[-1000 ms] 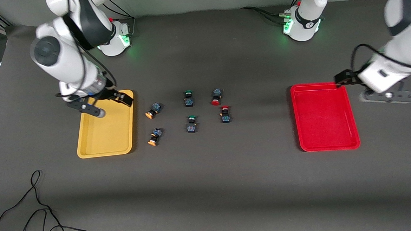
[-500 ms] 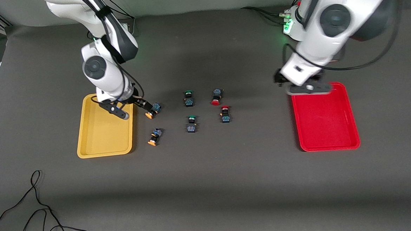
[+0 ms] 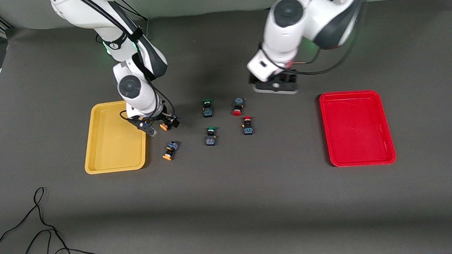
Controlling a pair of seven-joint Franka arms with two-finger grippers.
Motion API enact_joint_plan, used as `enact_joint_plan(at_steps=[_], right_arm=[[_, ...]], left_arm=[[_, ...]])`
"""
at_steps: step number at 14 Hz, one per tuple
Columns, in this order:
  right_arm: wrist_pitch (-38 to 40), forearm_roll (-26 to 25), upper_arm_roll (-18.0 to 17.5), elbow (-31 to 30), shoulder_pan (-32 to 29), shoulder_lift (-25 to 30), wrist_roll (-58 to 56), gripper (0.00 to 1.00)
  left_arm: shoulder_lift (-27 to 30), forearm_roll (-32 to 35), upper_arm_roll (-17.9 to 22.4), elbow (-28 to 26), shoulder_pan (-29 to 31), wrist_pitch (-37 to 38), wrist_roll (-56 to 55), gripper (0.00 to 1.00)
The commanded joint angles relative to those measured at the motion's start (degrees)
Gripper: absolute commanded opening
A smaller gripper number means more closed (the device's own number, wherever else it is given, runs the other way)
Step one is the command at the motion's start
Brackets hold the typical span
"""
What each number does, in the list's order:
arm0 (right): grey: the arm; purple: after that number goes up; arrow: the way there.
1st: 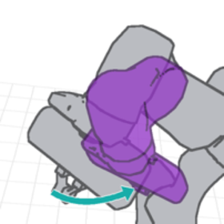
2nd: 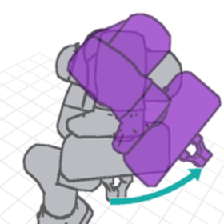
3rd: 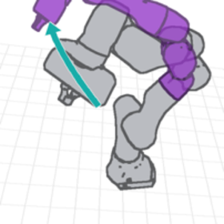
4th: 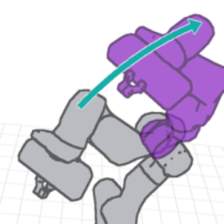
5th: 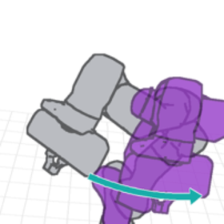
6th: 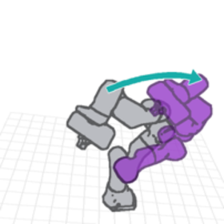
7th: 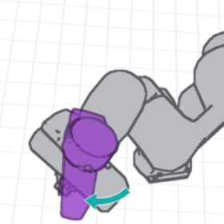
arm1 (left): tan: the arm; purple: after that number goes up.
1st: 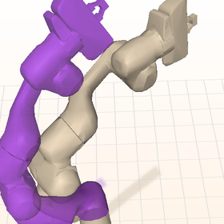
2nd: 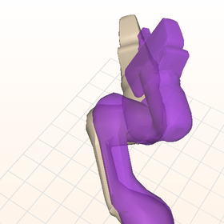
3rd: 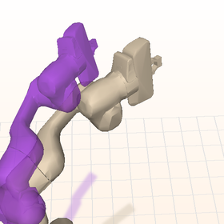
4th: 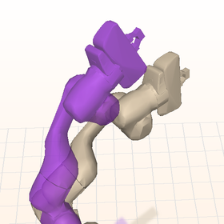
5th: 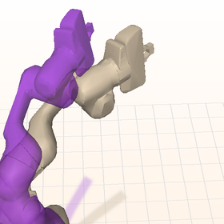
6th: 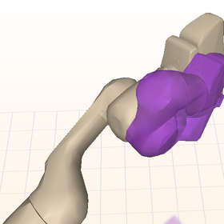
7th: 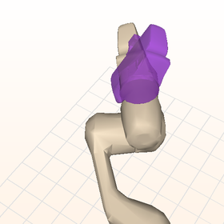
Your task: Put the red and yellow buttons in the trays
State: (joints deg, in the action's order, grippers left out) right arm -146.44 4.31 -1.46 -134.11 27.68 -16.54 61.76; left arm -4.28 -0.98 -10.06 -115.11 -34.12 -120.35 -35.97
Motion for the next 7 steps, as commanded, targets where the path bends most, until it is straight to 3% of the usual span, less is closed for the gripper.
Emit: enact_joint_plan(at_steps=[1, 3, 7], right_arm=[[-0.95, 0.53, 0.93, 0.26, 0.79, -1.39, 1.17, 0.98], [-1.13, 0.53, 0.93, -0.09, 0.79, -2.09, 1.17, 0.91], [-2.09, 0.53, 1.11, -0.45, 0.62, -2.27, 1.17, 0.58]], left_arm=[[-5.81, 0.54, 1.01, 6.46, -4.62, 0.65, -4.36, 1.0], [-9.41, 0.89, 1.01, 7.96, -6.22, -0.06, -4.55, 1.0], [-17.23, 1.68, 1.09, 7.62, -7.97, -8.74, -7.0, 1.0]])
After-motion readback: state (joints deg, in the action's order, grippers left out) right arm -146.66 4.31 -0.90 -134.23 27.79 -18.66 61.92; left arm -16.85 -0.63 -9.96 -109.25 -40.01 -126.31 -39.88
